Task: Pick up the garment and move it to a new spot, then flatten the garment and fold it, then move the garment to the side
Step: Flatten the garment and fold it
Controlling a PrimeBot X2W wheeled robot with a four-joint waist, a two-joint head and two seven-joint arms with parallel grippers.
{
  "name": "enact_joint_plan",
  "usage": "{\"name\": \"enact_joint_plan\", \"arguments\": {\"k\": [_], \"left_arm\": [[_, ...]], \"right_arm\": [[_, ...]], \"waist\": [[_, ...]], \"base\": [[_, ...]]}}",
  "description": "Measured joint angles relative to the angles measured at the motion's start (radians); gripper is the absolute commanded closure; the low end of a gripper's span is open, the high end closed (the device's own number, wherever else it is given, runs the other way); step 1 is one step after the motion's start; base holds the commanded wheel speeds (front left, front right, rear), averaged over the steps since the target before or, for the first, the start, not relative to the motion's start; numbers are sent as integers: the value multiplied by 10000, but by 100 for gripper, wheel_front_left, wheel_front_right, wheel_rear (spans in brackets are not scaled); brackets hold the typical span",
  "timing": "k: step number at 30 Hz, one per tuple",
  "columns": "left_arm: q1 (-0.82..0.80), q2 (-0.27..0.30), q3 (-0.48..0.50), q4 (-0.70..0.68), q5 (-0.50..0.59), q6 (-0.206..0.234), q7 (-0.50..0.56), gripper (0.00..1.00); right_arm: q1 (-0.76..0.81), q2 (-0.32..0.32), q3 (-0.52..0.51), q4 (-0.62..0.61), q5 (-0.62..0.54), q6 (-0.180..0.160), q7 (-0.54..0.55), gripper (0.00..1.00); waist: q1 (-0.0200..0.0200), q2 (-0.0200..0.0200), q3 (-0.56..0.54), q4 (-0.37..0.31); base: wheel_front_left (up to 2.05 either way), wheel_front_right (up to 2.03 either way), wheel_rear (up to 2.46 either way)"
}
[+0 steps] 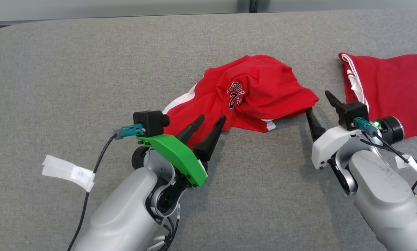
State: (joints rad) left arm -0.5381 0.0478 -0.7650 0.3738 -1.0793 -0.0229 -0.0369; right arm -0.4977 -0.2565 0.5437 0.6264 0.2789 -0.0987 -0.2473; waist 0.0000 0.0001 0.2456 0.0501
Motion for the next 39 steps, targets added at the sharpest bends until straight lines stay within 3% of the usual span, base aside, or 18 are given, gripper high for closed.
{"name": "enact_joint_plan", "arguments": {"k": [7, 14, 23, 32, 35, 37, 39], "left_arm": [[42, 378, 420, -117, 2, 63, -293, 0], [223, 662, 825, -546, -109, 245, -493, 0], [282, 713, 635, -909, -153, 343, -359, 0], [279, 690, 516, -1126, -151, 372, -249, 0], [279, 690, 512, -1175, -151, 376, -240, 0], [279, 692, 512, -1195, -151, 378, -221, 0], [279, 696, 518, -1200, -151, 424, -174, 0]], "right_arm": [[667, 63, -414, -443, 123, -104, 0, 0], [1831, 558, -90, -941, 213, -104, -2, 0], [1806, 938, 105, -1266, 211, -102, -17, 0], [1254, 1233, 79, -915, 270, -73, -17, 0], [1070, 1290, 31, -640, 380, -25, -15, 4], [1056, 1302, 13, -408, 420, 15, 25, 14], [1057, 1323, -2, -198, 527, 21, 33, 16]], "waist": [[0, 0, -88, 37], [0, 0, -129, -58], [0, 0, 42, -274], [0, -1, 173, 27], [0, 0, 185, 154], [0, -1, 176, 225], [0, 0, 158, 286]], "base": [[0, 0, 0], [0, 0, 0], [0, 0, 0], [0, 0, 0], [0, 0, 0], [0, 0, 0], [0, 0, 0]]}}
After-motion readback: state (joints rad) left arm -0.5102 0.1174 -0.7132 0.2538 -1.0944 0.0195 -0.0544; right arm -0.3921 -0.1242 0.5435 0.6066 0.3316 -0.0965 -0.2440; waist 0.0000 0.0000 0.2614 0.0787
